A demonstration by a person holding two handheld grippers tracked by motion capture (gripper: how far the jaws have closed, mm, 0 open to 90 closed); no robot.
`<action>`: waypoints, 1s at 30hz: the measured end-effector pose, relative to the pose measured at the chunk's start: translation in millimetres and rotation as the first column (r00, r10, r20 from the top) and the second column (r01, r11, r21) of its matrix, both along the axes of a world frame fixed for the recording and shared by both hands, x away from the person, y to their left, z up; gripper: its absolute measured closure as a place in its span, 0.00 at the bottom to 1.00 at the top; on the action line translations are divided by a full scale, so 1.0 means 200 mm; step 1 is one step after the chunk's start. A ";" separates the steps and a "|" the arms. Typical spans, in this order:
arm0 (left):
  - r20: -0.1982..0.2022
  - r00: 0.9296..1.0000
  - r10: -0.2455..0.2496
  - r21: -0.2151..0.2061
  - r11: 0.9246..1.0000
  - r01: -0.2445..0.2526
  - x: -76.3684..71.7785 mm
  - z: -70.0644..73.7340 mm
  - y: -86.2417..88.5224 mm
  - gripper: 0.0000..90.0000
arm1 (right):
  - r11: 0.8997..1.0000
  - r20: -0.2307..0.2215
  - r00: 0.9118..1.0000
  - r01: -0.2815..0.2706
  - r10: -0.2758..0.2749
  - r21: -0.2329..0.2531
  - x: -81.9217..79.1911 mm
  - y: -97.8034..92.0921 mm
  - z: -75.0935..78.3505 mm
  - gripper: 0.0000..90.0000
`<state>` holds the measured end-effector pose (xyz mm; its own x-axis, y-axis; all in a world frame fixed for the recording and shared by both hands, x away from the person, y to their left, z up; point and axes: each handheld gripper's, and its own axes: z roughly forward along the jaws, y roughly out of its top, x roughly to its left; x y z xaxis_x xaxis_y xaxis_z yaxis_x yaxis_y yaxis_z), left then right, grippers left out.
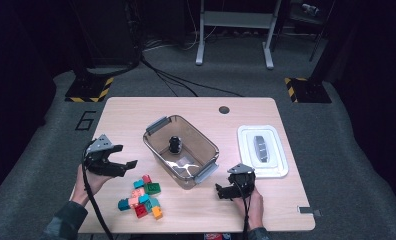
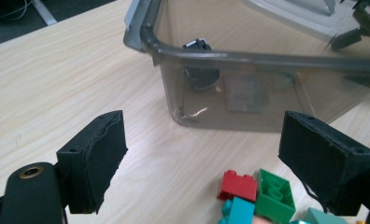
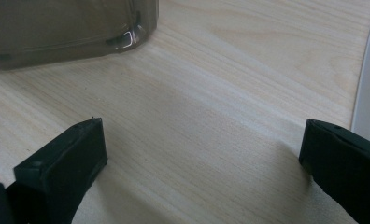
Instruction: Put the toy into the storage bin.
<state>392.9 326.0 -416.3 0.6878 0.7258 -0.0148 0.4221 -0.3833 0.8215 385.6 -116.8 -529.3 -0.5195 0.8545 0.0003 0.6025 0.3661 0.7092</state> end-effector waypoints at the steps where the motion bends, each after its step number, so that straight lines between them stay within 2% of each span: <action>1: -0.006 1.000 -0.001 -0.003 1.000 0.001 -0.01 -0.01 0.01 0.16 | 1.000 0.001 1.000 0.000 0.000 -0.001 0.00 0.00 0.00 0.00; 3: -0.006 1.000 0.003 0.000 1.000 -0.003 -0.01 -0.01 0.01 0.16 | 1.000 -0.003 1.000 0.003 -0.003 0.000 0.00 0.00 0.00 0.00; 8: -0.025 0.999 0.024 -0.001 1.000 -0.024 -0.05 -0.08 0.04 0.17 | 1.000 -0.005 1.000 0.007 -0.007 0.002 0.00 0.00 0.00 0.00; 13: -0.048 0.999 0.024 0.021 1.000 -0.023 -0.06 -0.14 0.04 0.17 | 1.000 -0.005 1.000 0.008 -0.008 0.003 0.00 0.00 0.00 0.00; 14: -0.068 0.997 0.021 0.022 1.000 -0.020 -0.06 -0.16 0.05 0.17 | 1.000 -0.006 1.000 0.004 -0.004 0.001 0.00 0.00 0.00 0.00; 16: -0.075 0.997 0.022 0.015 1.000 -0.021 -0.07 -0.19 0.05 0.17 | 1.000 -0.005 1.000 0.009 -0.009 0.003 0.00 0.00 0.00 0.00; 19: -0.098 0.995 0.019 0.028 0.999 -0.016 -0.10 -0.23 0.05 0.17 | 1.000 -0.005 1.000 0.006 -0.006 0.002 0.00 0.00 0.00 0.00; 25: -0.115 0.993 0.038 0.027 0.999 -0.035 -0.17 -0.31 0.07 0.17 | 1.000 0.001 1.000 0.006 -0.006 0.000 0.00 0.00 0.00 0.00; 26: -0.119 0.992 0.038 0.026 0.999 -0.036 -0.21 -0.32 0.09 0.17 | 1.000 0.001 1.000 0.006 -0.006 0.000 0.00 0.00 0.00 0.00; 28: -0.126 0.991 0.050 -0.005 0.999 -0.051 -0.24 -0.35 0.12 0.17 | 1.000 0.001 1.000 0.006 -0.006 0.000 0.00 0.00 0.00 0.00; 30: -0.135 0.990 0.042 -0.014 0.999 -0.044 -0.27 -0.36 0.14 0.17 | 1.000 0.001 1.000 0.007 -0.007 0.000 0.00 0.00 0.00 0.00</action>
<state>338.4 354.3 -488.3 0.6468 0.7535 -0.1179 0.5454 -0.3488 0.7622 385.4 -116.4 -529.3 -0.5139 0.8579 0.0001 0.6045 0.3620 0.7096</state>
